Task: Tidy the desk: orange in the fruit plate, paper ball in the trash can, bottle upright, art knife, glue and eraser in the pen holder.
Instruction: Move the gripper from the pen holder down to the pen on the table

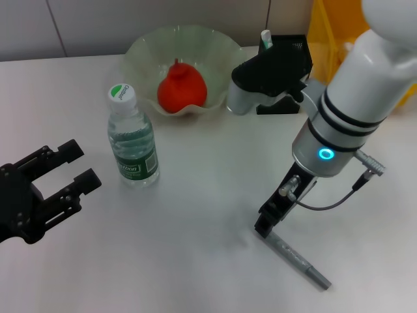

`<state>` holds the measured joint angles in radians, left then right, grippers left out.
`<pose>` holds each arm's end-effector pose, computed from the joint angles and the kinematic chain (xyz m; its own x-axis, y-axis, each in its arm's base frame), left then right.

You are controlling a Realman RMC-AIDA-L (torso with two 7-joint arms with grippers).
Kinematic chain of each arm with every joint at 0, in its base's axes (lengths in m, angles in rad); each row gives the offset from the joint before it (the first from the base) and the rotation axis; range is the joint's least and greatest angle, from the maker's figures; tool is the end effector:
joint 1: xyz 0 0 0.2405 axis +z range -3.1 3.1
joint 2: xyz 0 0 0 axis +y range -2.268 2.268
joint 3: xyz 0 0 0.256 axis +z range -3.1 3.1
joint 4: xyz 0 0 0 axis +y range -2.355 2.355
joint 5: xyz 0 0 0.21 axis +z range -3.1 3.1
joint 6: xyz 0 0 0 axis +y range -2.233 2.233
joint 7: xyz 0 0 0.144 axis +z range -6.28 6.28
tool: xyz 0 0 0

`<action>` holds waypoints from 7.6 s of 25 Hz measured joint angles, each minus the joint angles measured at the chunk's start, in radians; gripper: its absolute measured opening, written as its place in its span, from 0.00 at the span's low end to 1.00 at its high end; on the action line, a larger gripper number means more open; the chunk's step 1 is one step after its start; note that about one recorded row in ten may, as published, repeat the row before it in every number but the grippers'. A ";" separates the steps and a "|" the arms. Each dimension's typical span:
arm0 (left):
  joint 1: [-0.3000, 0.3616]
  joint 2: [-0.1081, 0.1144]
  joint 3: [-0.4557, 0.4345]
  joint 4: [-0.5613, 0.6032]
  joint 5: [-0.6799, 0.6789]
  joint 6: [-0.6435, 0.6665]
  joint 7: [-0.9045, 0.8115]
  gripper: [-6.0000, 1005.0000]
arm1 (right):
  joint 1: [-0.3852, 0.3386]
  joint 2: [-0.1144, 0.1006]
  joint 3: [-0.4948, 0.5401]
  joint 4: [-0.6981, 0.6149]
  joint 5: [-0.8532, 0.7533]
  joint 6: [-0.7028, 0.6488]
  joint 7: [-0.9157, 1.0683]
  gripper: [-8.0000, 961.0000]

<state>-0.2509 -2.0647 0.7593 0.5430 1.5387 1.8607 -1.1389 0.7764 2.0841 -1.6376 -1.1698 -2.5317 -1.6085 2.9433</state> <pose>-0.2860 0.2413 0.0262 0.5256 0.1566 0.8362 0.4575 -0.8807 -0.1227 0.1484 0.3371 -0.0577 0.5399 -0.7592 0.3635 -0.6437 -0.6507 -0.4028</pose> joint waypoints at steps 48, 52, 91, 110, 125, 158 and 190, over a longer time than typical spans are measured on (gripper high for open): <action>0.003 0.002 0.000 -0.035 0.001 -0.003 0.027 0.63 | 0.010 0.003 -0.114 0.002 -0.020 0.013 0.013 0.38; 0.002 0.002 0.000 -0.035 0.001 -0.003 0.027 0.63 | 0.010 0.004 -0.115 0.002 -0.025 0.013 0.013 0.38; 0.007 0.002 0.000 -0.035 0.000 -0.005 0.034 0.63 | 0.014 0.005 -0.148 0.015 -0.025 0.024 0.012 0.29; 0.007 0.000 0.000 -0.035 0.000 -0.005 0.034 0.63 | 0.014 0.005 -0.151 0.015 -0.025 0.024 0.011 0.19; 0.007 0.000 0.000 -0.037 0.000 -0.005 0.034 0.63 | 0.014 0.005 -0.151 0.014 -0.025 0.020 0.010 0.16; 0.008 0.003 0.000 -0.037 -0.002 -0.004 0.034 0.63 | -0.022 0.008 -0.141 -0.030 0.025 0.023 0.014 0.28; 0.009 0.003 0.000 -0.032 -0.002 0.001 0.034 0.63 | -0.063 0.008 -0.067 -0.115 0.022 -0.033 0.019 0.28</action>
<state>-0.2423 -2.0616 0.7593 0.5107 1.5370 1.8616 -1.1044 0.7131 2.0922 -1.7049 -1.2851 -2.5100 -1.6414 2.9623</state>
